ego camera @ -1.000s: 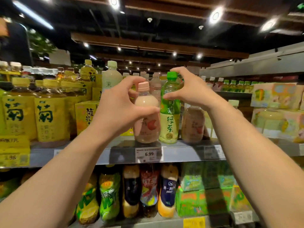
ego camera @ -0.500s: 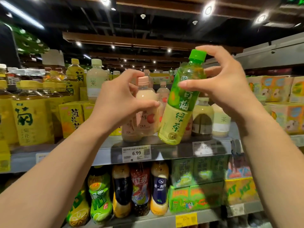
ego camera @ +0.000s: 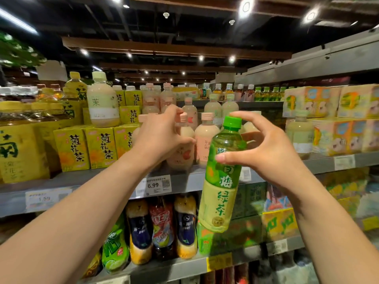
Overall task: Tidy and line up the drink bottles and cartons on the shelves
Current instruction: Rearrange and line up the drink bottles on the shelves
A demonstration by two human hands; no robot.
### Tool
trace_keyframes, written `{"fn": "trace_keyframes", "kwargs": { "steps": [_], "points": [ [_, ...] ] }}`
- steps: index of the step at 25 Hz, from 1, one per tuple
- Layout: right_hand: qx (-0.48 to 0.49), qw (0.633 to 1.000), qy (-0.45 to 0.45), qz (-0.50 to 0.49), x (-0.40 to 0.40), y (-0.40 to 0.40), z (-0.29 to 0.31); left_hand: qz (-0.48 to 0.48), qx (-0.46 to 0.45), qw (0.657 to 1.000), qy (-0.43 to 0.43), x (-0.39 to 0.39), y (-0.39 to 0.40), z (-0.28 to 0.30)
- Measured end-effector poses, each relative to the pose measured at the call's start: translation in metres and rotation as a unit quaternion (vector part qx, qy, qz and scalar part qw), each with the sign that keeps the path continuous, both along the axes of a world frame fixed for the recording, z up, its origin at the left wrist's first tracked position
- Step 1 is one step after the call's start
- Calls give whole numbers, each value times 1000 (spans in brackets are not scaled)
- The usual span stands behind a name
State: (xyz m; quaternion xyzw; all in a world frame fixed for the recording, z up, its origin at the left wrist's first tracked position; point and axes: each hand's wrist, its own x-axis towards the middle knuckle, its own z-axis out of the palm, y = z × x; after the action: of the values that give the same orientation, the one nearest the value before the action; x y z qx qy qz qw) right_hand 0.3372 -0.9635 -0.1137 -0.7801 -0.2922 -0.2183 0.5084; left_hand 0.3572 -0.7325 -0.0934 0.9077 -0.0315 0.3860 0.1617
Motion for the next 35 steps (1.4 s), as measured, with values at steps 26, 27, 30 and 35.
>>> {"fn": "trace_keyframes", "kwargs": {
  "steps": [26,27,30,35],
  "points": [
    [20,981,166,95,-18,65,-149,122,-78,989,25,-112,51,-159],
    [22,981,170,96,-19,68,-154,127,-77,988,43,-105,52,-170],
    [18,980,181,86,-21,70,-167,125,-60,985,101,-81,44,-194],
    [-4,980,188,59,-21,59,-176,143,-47,978,145,-45,25,-190]
  ]
}}
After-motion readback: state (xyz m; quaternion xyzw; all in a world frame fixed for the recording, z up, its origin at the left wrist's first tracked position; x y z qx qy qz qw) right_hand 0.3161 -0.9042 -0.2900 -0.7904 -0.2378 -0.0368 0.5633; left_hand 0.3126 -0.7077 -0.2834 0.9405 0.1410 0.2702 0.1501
